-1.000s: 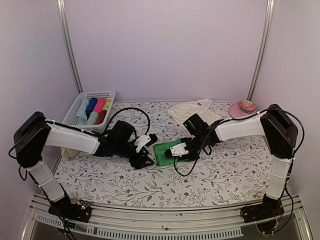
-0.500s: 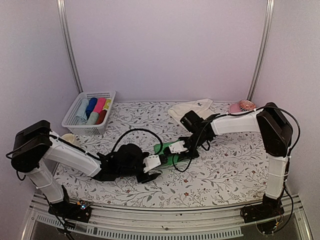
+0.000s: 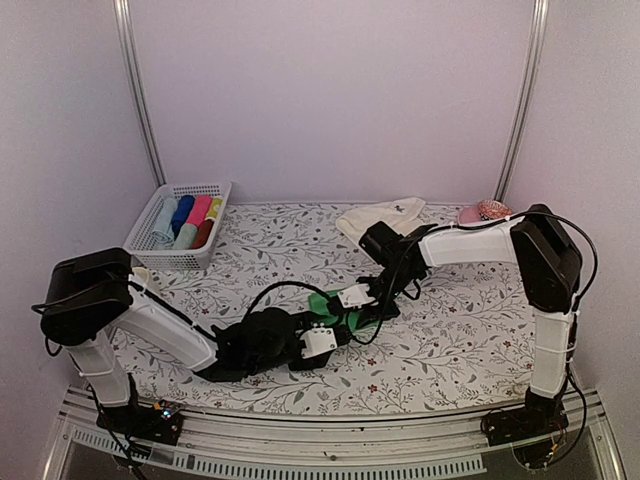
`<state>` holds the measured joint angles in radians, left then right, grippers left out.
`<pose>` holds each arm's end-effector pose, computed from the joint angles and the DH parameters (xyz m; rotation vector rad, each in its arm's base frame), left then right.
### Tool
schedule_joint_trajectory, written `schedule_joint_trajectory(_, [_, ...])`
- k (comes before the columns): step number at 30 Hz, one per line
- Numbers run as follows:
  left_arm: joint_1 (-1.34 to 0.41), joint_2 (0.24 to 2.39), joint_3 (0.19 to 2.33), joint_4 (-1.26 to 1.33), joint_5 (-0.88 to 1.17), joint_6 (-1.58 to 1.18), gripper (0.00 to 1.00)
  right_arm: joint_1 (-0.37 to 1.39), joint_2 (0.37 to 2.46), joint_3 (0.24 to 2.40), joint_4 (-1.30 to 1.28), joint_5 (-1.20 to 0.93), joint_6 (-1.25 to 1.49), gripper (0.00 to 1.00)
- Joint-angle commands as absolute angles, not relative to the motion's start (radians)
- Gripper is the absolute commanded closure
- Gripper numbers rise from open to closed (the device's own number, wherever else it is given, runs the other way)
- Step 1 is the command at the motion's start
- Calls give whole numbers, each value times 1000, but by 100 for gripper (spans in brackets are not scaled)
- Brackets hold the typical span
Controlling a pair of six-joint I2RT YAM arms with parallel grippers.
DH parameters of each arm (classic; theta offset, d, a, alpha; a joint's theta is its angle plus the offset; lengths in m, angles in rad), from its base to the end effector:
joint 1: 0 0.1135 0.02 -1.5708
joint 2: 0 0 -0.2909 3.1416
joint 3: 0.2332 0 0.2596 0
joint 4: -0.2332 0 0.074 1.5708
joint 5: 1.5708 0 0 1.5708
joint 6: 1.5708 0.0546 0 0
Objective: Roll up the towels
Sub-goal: Roll the towel at the center of the board.
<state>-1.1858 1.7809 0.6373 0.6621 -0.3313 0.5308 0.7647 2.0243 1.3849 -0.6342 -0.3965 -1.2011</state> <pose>0.1484 -0.3189 0.1348 1.3911 1.4713 -0.0737 0.2902 0.3076 0.1535 -2.3207 1.4480 0.4476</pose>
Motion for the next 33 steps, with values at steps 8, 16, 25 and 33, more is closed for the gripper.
schedule_joint_trajectory(8, [-1203, 1842, 637, 741, -356, 575, 31, 772, 2087, 1385, -809, -436, -1216, 76])
schedule_joint_trajectory(16, [-1195, 1888, 675, 702, -373, 565, 31, 772, 2087, 1388, -829, -445, -1226, 75])
schedule_joint_trajectory(25, [-1175, 1907, 731, 542, -343, 512, 56, 772, 2077, 1381, -838, -449, -1246, 73])
schedule_joint_trajectory(33, [-1156, 1917, 808, 317, -252, 411, 77, 760, 2047, 1371, -816, -440, -1254, 61])
